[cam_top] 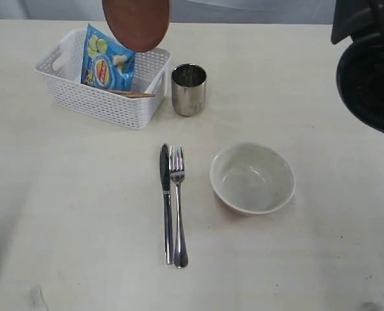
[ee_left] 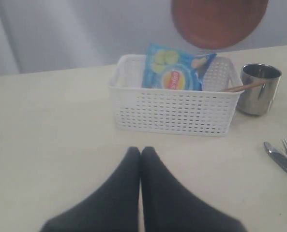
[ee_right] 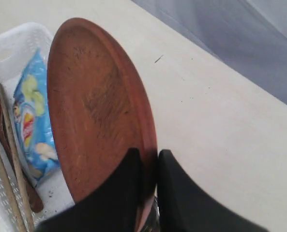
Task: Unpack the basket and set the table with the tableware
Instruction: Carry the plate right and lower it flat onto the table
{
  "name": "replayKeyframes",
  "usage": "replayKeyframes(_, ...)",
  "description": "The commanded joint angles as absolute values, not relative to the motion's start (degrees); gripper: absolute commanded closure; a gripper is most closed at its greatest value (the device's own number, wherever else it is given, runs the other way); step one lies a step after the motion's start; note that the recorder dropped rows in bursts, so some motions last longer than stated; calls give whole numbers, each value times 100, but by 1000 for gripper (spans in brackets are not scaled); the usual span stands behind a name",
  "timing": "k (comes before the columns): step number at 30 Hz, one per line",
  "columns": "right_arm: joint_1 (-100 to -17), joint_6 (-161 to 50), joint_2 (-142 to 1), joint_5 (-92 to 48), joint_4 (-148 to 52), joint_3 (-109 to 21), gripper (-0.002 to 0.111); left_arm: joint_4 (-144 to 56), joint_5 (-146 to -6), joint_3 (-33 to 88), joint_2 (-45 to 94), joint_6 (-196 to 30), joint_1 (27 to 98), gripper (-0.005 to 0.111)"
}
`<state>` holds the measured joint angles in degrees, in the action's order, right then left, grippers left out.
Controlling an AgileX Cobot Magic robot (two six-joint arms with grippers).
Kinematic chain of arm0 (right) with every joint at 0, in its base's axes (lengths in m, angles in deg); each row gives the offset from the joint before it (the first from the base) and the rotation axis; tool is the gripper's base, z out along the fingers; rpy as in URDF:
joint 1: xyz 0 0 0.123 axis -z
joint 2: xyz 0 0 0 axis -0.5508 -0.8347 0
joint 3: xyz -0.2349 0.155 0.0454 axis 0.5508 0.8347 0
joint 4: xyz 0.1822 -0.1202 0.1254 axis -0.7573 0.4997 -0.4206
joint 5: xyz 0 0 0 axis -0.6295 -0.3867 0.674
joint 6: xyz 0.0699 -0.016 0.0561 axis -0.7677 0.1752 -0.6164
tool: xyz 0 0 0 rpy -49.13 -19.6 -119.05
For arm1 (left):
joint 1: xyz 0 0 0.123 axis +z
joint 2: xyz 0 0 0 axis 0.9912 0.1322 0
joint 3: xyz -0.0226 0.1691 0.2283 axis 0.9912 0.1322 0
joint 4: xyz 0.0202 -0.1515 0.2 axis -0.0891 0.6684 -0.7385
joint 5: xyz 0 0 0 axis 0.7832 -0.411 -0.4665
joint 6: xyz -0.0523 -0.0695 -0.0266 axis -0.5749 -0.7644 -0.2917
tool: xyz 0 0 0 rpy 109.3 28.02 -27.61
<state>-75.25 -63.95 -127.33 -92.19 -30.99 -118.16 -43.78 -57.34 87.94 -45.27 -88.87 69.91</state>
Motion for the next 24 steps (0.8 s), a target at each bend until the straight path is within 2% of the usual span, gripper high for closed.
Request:
replayKeyframes(1, -7515, -6386, -12446, -9182, -3078, -11776, 109, -4378, -5757, 8805, -4545, -8901, 7005, 107)
replayKeyframes(6, -7312, -6510, -11837, -9182, -3094, -10859, 109, -4378, -5757, 8805, -4545, -8901, 7005, 107)
replayKeyframes(8, -7215, -6661, -11397, -9114, -3094, -10143, 109, -4378, -5757, 8805, -4545, -8901, 7005, 107)
replayKeyframes(13, -6789, -7082, -10166, -7910, -3094, -8069, 109, -4378, -5757, 8805, -4545, -8901, 7005, 107)
replayKeyframes(18, -5758, -7265, -9160, -7164, -3508, -6308, 109, -4378, -5757, 8805, -4545, -8901, 7005, 107)
replayKeyframes(24, -4292, -5636, -9190, -7161, -5971, -5540, 109, -4378, -5757, 8805, -4545, -8901, 7005, 107)
